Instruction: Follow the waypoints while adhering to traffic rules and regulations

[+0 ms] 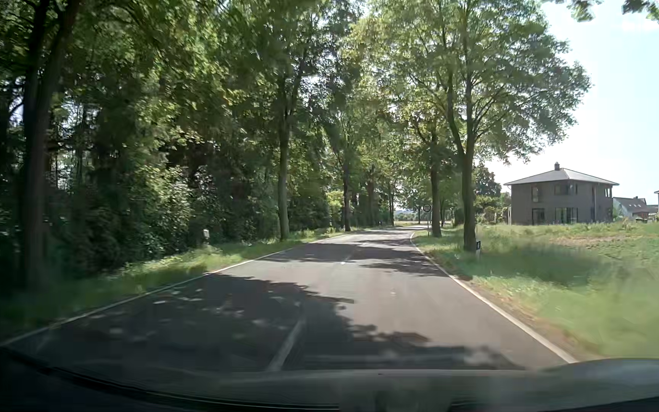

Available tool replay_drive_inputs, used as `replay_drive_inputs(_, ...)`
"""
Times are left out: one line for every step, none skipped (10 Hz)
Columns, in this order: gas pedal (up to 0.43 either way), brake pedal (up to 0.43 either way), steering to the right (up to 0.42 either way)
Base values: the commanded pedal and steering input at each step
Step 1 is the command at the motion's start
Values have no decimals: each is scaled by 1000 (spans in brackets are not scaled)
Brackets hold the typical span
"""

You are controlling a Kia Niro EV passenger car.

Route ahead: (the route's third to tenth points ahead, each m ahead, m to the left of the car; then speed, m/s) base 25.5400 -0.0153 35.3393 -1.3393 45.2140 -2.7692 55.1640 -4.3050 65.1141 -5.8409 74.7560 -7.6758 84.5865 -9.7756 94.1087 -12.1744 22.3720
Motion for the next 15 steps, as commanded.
replay_drive_inputs(0, 6, 24)
replay_drive_inputs(0, 6, 24)
replay_drive_inputs(0, 6, 23)
replay_drive_inputs(0, 6, 24)
replay_drive_inputs(0, 6, 25)
replay_drive_inputs(0, 6, 25)
replay_drive_inputs(0, 6, 24)
replay_drive_inputs(0, 6, 22)
replay_drive_inputs(0, 6, 22)
replay_drive_inputs(0, 6, 22)
replay_drive_inputs(0, 6, 22)
replay_drive_inputs(0, 6, 22)
replay_drive_inputs(0, 6, 22)
replay_drive_inputs(0, 6, 22)
replay_drive_inputs(0, 6, 23)
